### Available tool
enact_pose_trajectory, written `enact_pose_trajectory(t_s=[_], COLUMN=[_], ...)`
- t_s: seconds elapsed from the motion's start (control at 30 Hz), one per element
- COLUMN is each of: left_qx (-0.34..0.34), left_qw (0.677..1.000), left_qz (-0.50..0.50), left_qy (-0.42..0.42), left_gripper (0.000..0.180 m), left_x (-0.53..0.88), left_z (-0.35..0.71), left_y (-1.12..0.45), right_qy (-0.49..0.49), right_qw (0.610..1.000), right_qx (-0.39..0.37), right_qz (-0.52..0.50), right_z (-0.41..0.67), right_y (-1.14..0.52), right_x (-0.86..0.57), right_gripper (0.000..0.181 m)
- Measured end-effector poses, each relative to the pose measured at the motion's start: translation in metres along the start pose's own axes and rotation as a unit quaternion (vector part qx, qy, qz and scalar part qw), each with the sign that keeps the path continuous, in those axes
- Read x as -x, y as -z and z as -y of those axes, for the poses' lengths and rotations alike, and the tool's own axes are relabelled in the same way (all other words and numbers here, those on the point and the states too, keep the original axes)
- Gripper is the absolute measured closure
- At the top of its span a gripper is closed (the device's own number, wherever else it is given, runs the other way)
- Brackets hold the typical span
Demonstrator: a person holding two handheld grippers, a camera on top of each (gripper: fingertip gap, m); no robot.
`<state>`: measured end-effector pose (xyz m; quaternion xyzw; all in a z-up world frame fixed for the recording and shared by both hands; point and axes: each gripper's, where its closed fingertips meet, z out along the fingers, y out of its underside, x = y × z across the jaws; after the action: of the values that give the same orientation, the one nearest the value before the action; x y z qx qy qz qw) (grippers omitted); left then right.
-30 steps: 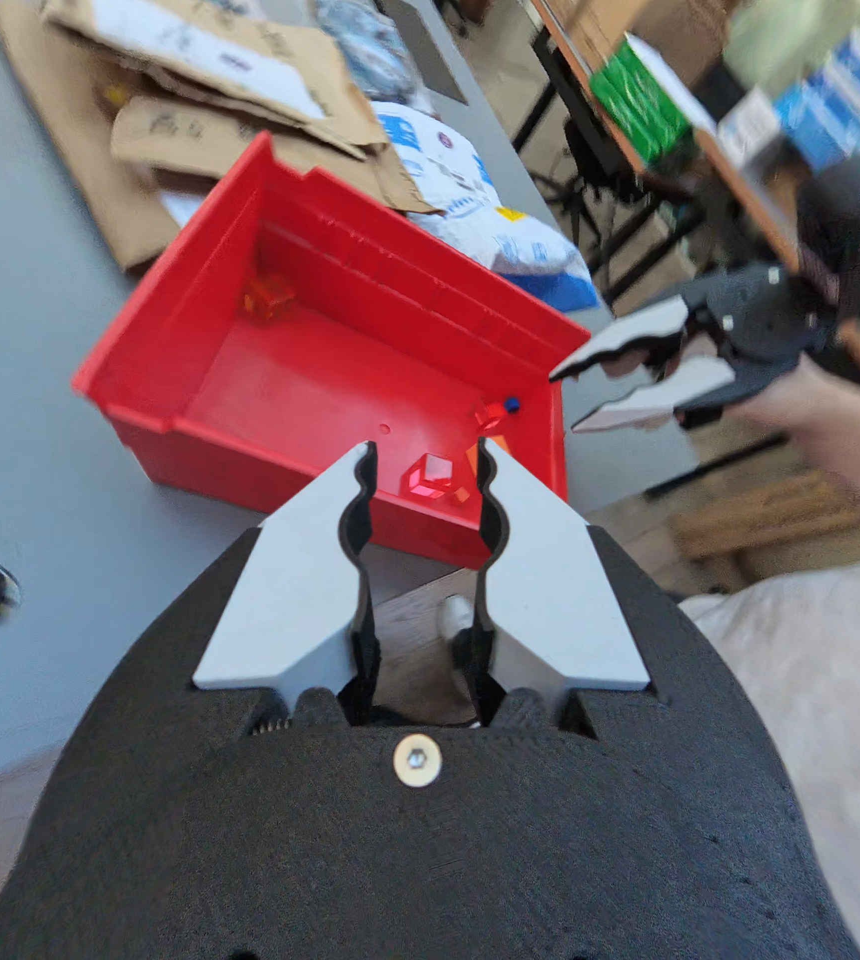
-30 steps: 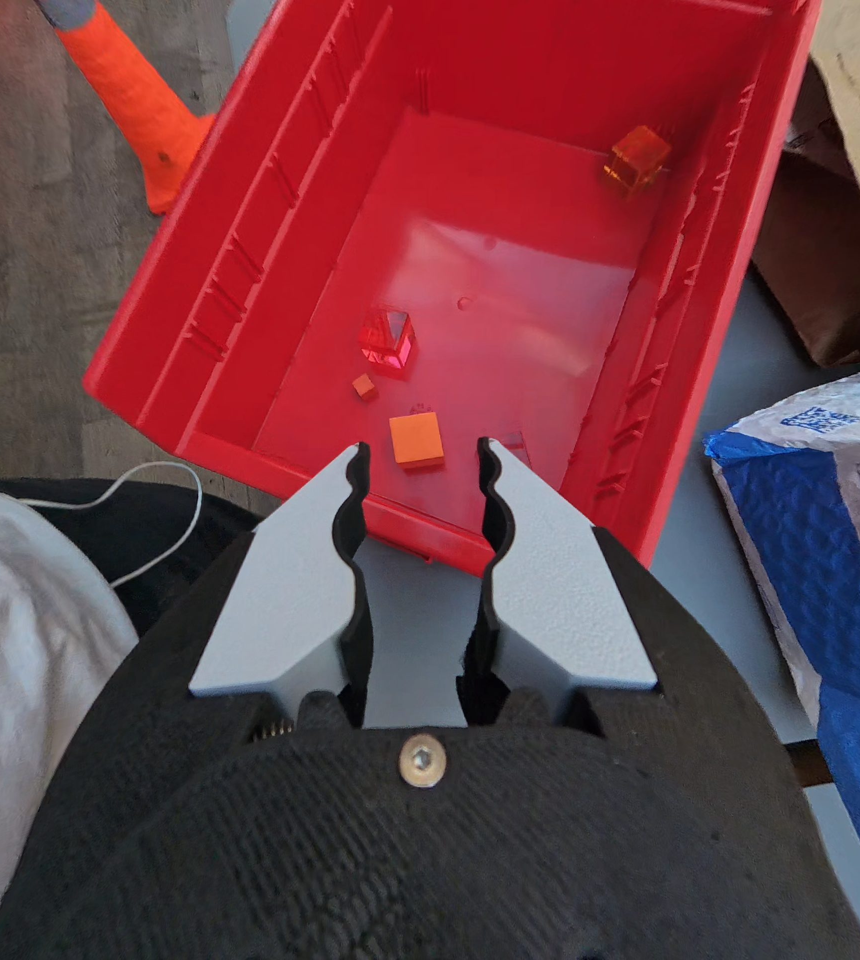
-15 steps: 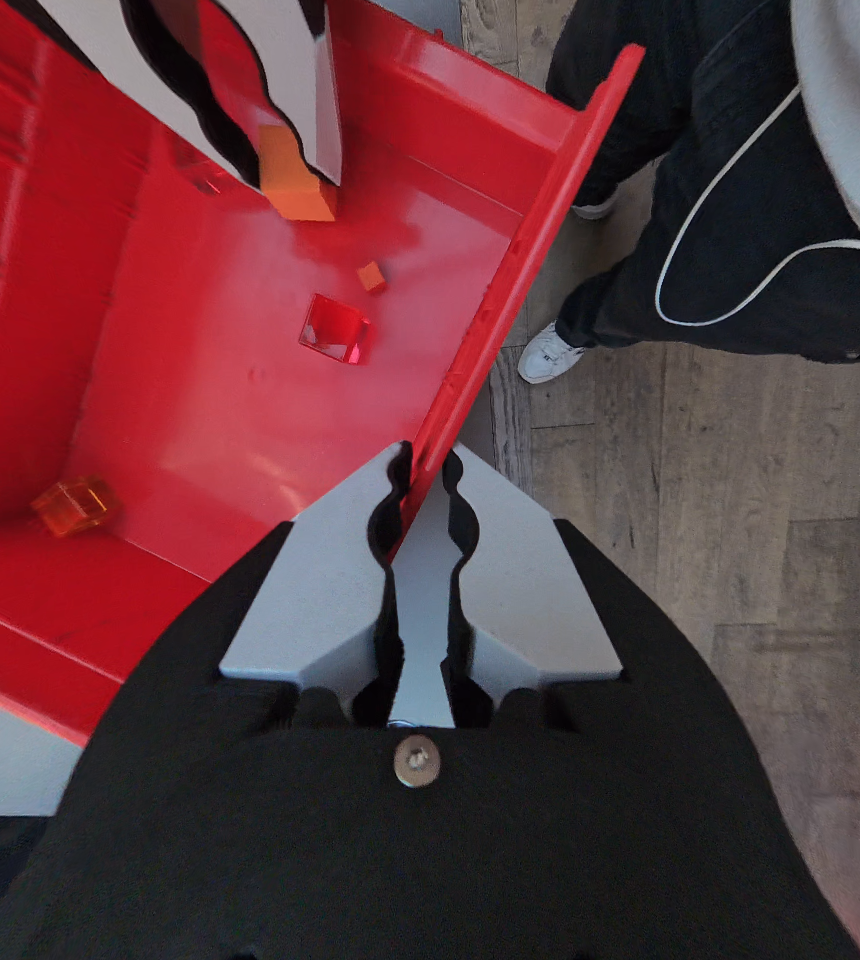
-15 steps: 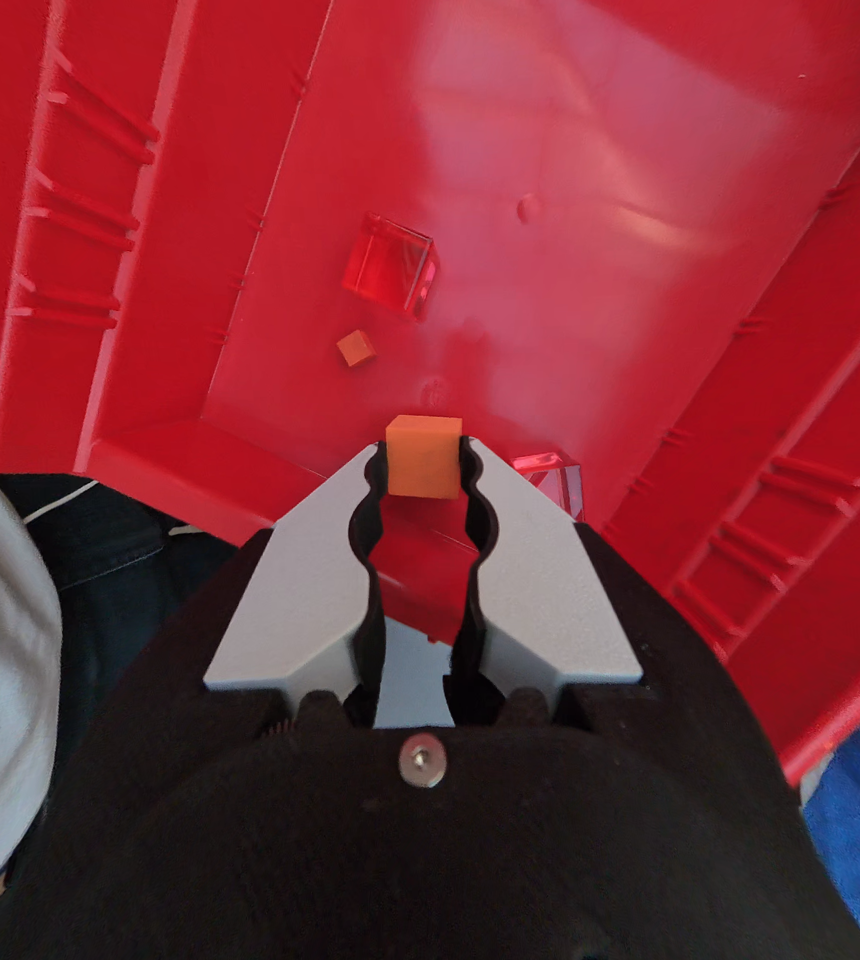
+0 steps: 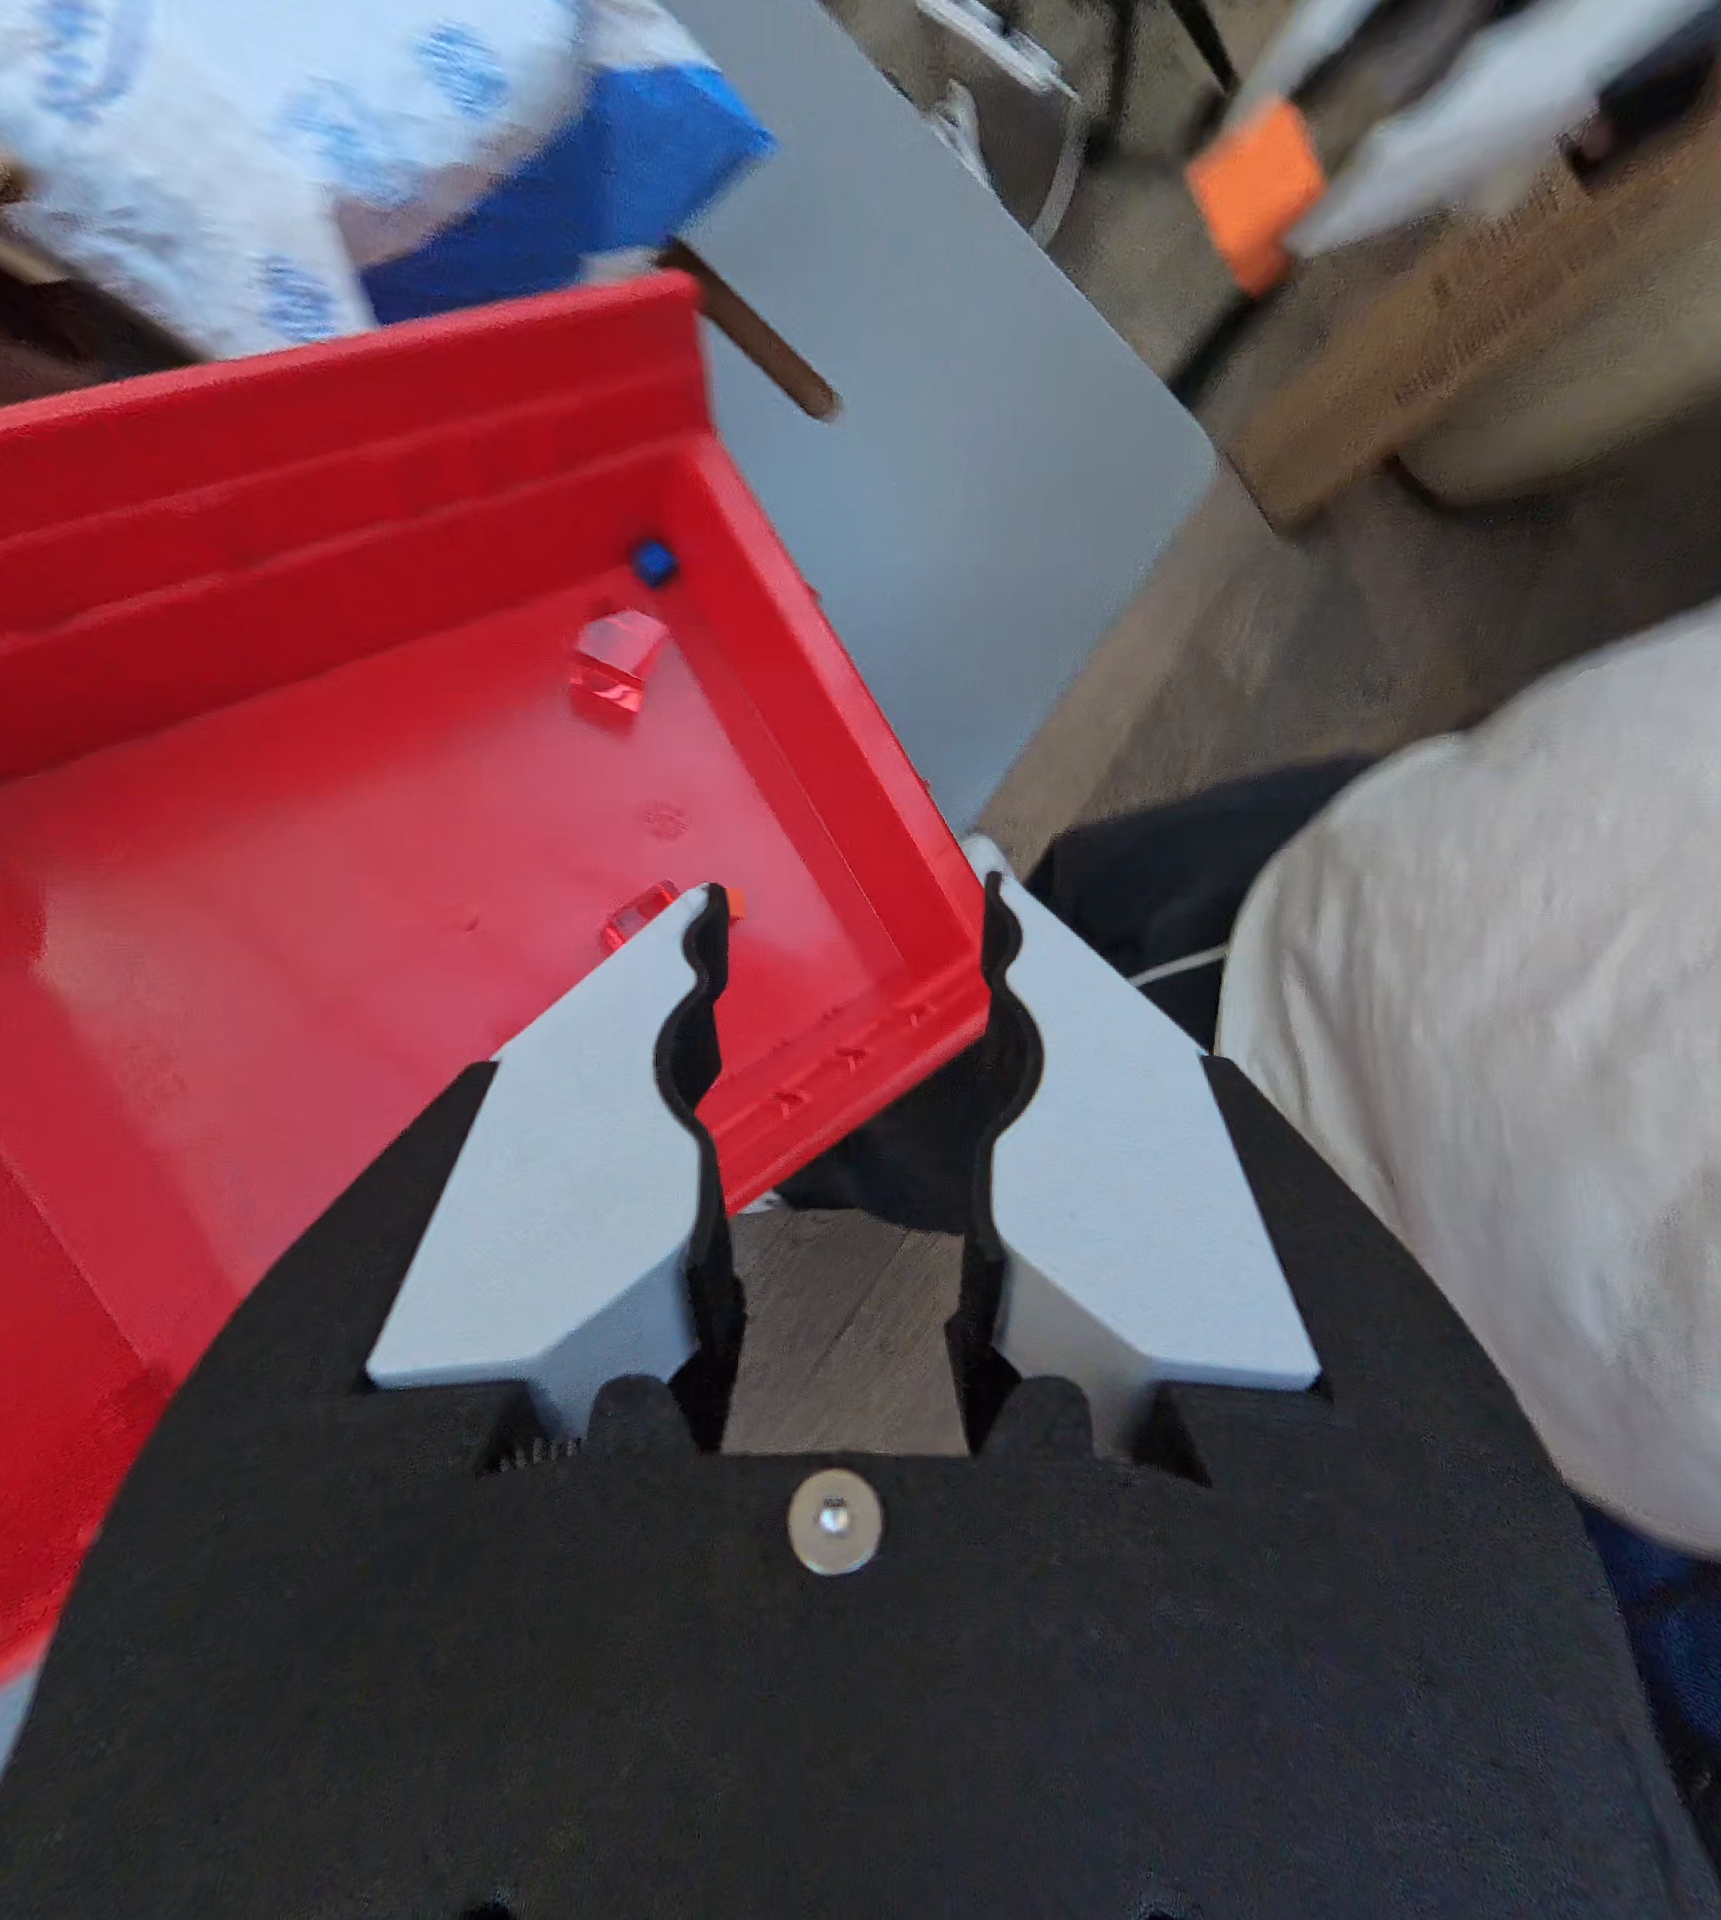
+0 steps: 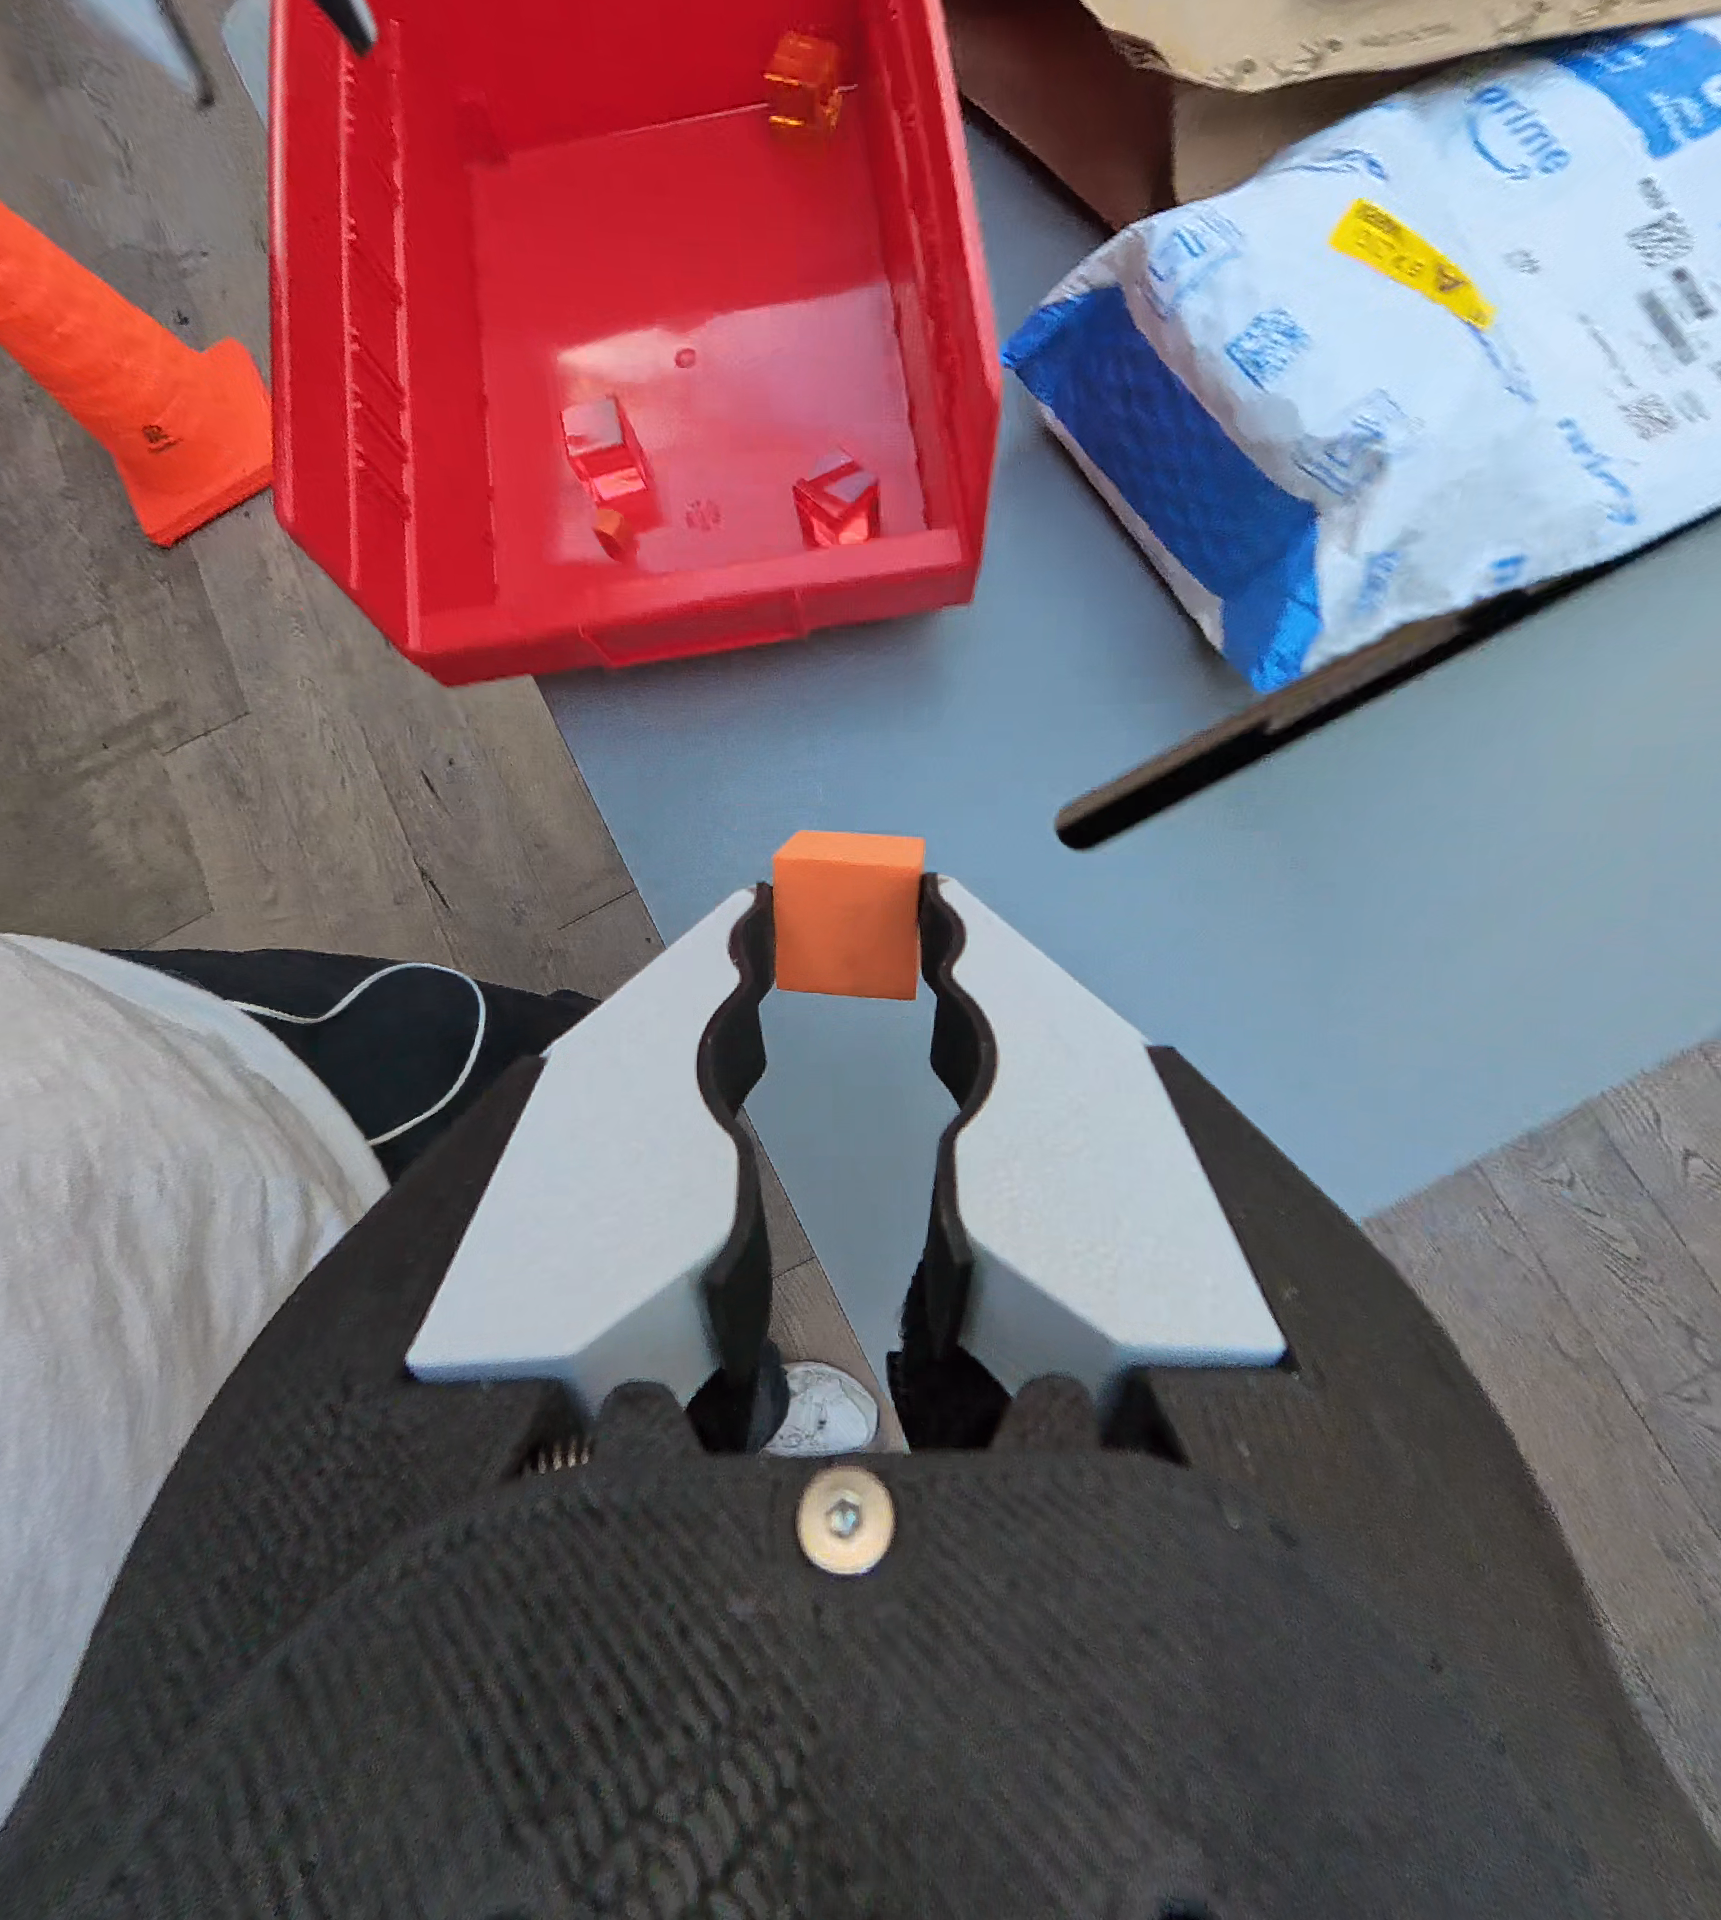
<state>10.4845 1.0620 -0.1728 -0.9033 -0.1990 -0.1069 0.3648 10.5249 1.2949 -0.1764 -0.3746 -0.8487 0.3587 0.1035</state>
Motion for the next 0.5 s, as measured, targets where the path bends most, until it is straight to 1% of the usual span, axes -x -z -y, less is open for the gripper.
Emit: enact_pose_trajectory(t_s=[0.03, 0.07, 0.1, 0.13, 0.17, 0.23, 0.3, 0.4, 0.5], left_qx=[-0.004, 0.027, 0.058, 0.074, 0.087, 0.123, 0.159, 0.216, 0.251], left_qw=[0.997, 0.989, 0.980, 0.973, 0.966, 0.945, 0.930, 0.908, 0.887], left_qz=[0.043, 0.093, 0.132, 0.158, 0.181, 0.243, 0.262, 0.259, 0.293], left_qy=[0.067, 0.115, 0.139, 0.153, 0.162, 0.180, 0.201, 0.248, 0.254], left_gripper=[0.138, 0.141, 0.140, 0.139, 0.144, 0.137, 0.142, 0.141, 0.145], left_x=[0.014, 0.026, 0.033, 0.037, 0.042, 0.058, 0.062, 0.057, 0.059], left_z=[0.010, 0.007, 0.003, 0.002, 0.001, -0.008, -0.022, -0.049, -0.063], left_y=[-0.002, -0.009, -0.020, -0.035, -0.048, -0.063, -0.077, -0.091, -0.090], right_qy=[0.001, 0.003, 0.005, 0.005, 0.003, 0.004, 0.012, 0.036, 0.049], right_qw=[1.000, 1.000, 1.000, 1.000, 1.000, 0.999, 0.999, 0.999, 0.998], right_qx=[-0.011, -0.020, -0.027, -0.030, -0.031, -0.032, -0.033, -0.037, -0.049], right_qz=[-0.005, -0.008, -0.008, -0.006, -0.006, -0.003, -0.001, -0.004, 0.007], right_z=[-0.011, -0.023, -0.033, -0.044, -0.054, -0.071, -0.082, -0.086, -0.075], right_y=[0.021, 0.040, 0.057, 0.074, 0.090, 0.119, 0.143, 0.165, 0.167], right_x=[-0.008, -0.017, -0.025, -0.034, -0.044, -0.062, -0.080, -0.108, -0.134], right_gripper=[0.155, 0.155, 0.155, 0.155, 0.155, 0.155, 0.155, 0.155, 0.155])
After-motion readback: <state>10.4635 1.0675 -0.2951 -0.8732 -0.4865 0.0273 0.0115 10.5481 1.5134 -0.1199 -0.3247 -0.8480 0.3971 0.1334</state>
